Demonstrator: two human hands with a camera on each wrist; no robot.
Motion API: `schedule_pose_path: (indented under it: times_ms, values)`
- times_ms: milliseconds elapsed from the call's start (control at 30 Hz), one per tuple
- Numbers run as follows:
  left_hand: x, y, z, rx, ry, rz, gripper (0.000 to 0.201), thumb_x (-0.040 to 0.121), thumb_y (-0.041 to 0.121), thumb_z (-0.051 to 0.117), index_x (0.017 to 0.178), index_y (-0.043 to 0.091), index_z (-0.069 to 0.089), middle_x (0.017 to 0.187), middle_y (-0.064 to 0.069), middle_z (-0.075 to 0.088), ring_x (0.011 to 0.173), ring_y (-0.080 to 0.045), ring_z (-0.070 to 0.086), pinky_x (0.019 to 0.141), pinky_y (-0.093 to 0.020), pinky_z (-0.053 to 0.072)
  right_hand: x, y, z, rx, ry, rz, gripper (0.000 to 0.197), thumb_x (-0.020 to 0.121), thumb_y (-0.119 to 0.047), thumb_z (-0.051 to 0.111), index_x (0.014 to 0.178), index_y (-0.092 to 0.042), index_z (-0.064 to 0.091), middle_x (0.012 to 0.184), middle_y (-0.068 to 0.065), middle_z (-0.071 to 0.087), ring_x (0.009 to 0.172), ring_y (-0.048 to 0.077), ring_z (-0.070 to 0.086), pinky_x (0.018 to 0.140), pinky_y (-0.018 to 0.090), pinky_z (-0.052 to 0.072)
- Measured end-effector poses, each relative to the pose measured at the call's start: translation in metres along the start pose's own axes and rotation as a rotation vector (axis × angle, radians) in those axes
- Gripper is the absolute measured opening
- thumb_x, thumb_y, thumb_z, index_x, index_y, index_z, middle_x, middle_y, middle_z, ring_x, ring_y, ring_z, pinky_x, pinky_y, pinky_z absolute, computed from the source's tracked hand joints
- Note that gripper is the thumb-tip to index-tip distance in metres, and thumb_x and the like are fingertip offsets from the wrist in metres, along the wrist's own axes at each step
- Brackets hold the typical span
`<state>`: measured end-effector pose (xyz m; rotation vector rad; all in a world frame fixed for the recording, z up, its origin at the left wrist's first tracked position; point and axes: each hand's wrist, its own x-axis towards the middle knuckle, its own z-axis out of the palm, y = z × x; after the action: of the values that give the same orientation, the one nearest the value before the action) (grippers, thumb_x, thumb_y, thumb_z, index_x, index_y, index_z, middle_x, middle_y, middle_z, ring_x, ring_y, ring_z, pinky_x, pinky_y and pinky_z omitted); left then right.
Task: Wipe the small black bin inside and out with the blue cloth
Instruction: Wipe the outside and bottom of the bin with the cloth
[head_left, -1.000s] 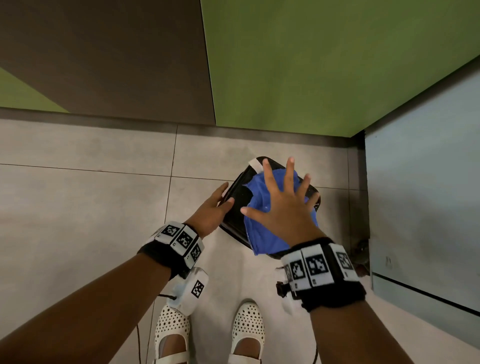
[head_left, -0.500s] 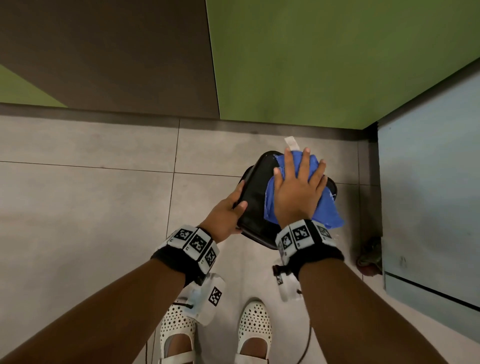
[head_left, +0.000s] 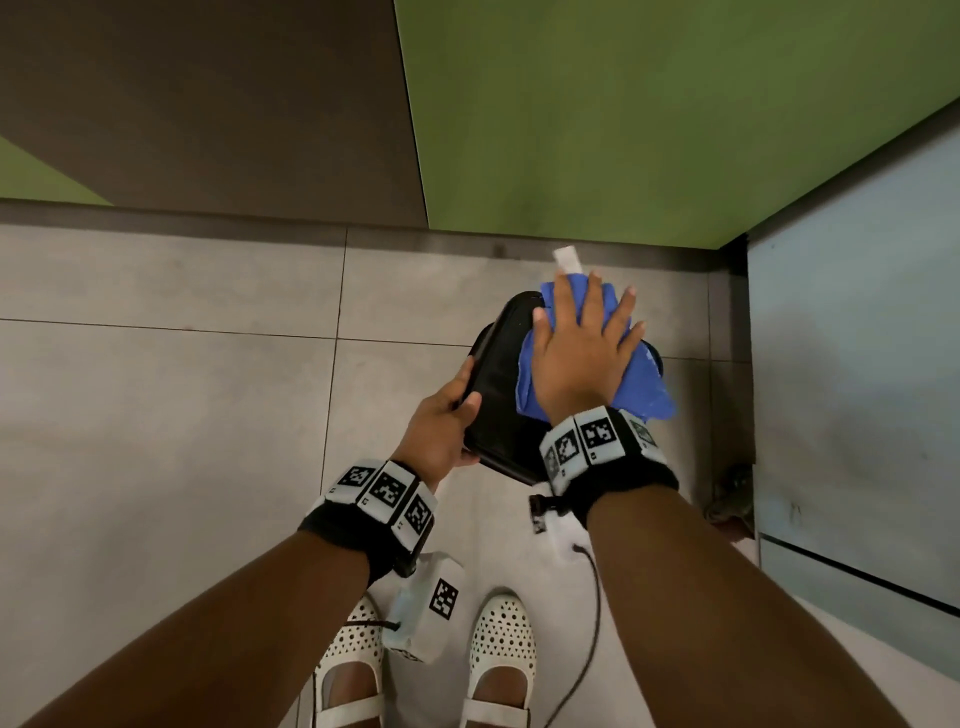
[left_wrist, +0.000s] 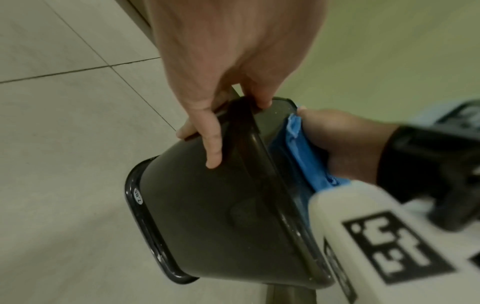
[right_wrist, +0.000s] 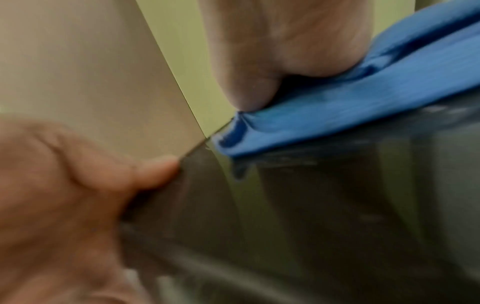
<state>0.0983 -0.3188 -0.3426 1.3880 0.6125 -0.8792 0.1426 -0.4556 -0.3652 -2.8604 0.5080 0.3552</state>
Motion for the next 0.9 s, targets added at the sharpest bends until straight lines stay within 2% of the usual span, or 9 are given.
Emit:
schedule_pose_path:
  times_ms: [167, 233, 300, 400, 467, 533, 667, 800, 900]
  values:
    - [-0.001, 0.000, 0.002, -0.068, 0.064, -0.006, 0.048, 0.100, 0.016, 0.038, 0.143, 0.036, 0.031, 0.134, -0.002, 0.055, 0.110, -0.023, 0.056, 0.068, -0.030, 0.051, -0.002, -0.004, -0.001, -0.065, -0.064, -0.380, 0.052, 0.099, -0.045, 0.027, 0.148, -0.033, 0.015, 0.160, -0.001, 0.001, 0.146, 0.033, -0.006, 0.116, 0.054, -0.001]
    - [-0.003, 0.000, 0.005, -0.095, 0.084, 0.009, 0.046, 0.101, 0.016, 0.036, 0.142, 0.036, 0.033, 0.135, -0.001, 0.054, 0.110, -0.022, 0.055, 0.066, -0.030, 0.051, 0.001, 0.009, 0.001, -0.120, -0.019, -0.411, 0.054, 0.096, -0.053, 0.026, 0.147, -0.038, 0.018, 0.160, -0.001, 0.008, 0.146, 0.034, 0.001, 0.113, 0.061, 0.003]
    - [-0.003, 0.000, 0.007, -0.108, 0.103, 0.009, 0.045, 0.101, 0.016, 0.035, 0.142, 0.035, 0.035, 0.137, -0.002, 0.052, 0.114, -0.025, 0.054, 0.066, -0.032, 0.051, -0.001, 0.019, -0.003, -0.123, 0.063, -0.278, 0.057, 0.092, -0.059, 0.026, 0.145, -0.040, 0.022, 0.159, 0.000, 0.014, 0.145, 0.040, 0.007, 0.108, 0.068, 0.005]
    - [-0.002, 0.001, 0.006, -0.093, 0.111, -0.012, 0.045, 0.100, 0.017, 0.035, 0.142, 0.034, 0.035, 0.143, -0.006, 0.047, 0.123, -0.032, 0.050, 0.070, -0.037, 0.053, -0.008, 0.037, -0.003, -0.073, -0.004, 0.051, 0.060, 0.092, -0.061, 0.027, 0.147, -0.043, 0.009, 0.160, 0.002, 0.000, 0.143, 0.046, -0.002, 0.105, 0.071, 0.003]
    - [-0.003, 0.001, 0.004, -0.074, 0.110, -0.017, 0.045, 0.100, 0.017, 0.035, 0.142, 0.034, 0.035, 0.144, -0.005, 0.045, 0.124, -0.033, 0.049, 0.072, -0.039, 0.054, -0.012, 0.041, -0.006, 0.047, 0.003, 0.250, 0.060, 0.093, -0.059, 0.027, 0.147, -0.042, 0.008, 0.160, 0.009, -0.002, 0.140, 0.049, 0.012, 0.105, 0.068, 0.020]
    - [-0.001, 0.002, 0.003, -0.070, 0.092, -0.050, 0.045, 0.100, 0.018, 0.036, 0.142, 0.034, 0.034, 0.144, -0.004, 0.045, 0.124, -0.033, 0.050, 0.073, -0.039, 0.055, -0.012, 0.041, -0.007, 0.162, 0.022, 0.313, 0.057, 0.096, -0.052, 0.028, 0.148, -0.036, 0.012, 0.157, 0.015, 0.005, 0.132, 0.045, 0.031, 0.101, 0.054, 0.037]
    - [-0.008, 0.018, 0.002, 0.067, -0.006, -0.167, 0.051, 0.098, 0.014, 0.042, 0.145, 0.029, 0.029, 0.143, -0.009, 0.046, 0.124, -0.036, 0.048, 0.090, -0.050, 0.046, 0.008, 0.052, -0.015, 0.225, -0.023, 0.136, 0.049, 0.100, -0.038, 0.031, 0.148, -0.031, 0.021, 0.154, 0.014, 0.014, 0.126, 0.042, 0.039, 0.097, 0.049, 0.041]
    - [0.009, 0.041, 0.009, 0.245, 0.083, 0.051, 0.068, 0.093, 0.016, 0.054, 0.149, 0.016, 0.016, 0.140, -0.002, 0.045, 0.121, -0.015, 0.044, 0.080, -0.017, 0.044, 0.021, 0.053, -0.019, 0.158, -0.089, -0.131, 0.047, 0.100, -0.029, 0.035, 0.146, -0.032, 0.027, 0.156, 0.009, 0.017, 0.116, 0.043, 0.045, 0.099, 0.048, 0.039]
    - [0.030, 0.056, 0.012, 0.540, 0.140, 0.190, 0.081, 0.087, 0.035, 0.060, 0.150, 0.028, 0.010, 0.155, -0.012, 0.026, 0.145, -0.027, 0.020, 0.117, -0.037, 0.023, 0.025, 0.040, -0.019, 0.037, -0.113, -0.250, 0.047, 0.100, -0.029, 0.034, 0.145, -0.040, 0.024, 0.159, -0.001, 0.012, 0.122, 0.040, 0.039, 0.103, 0.046, 0.034]
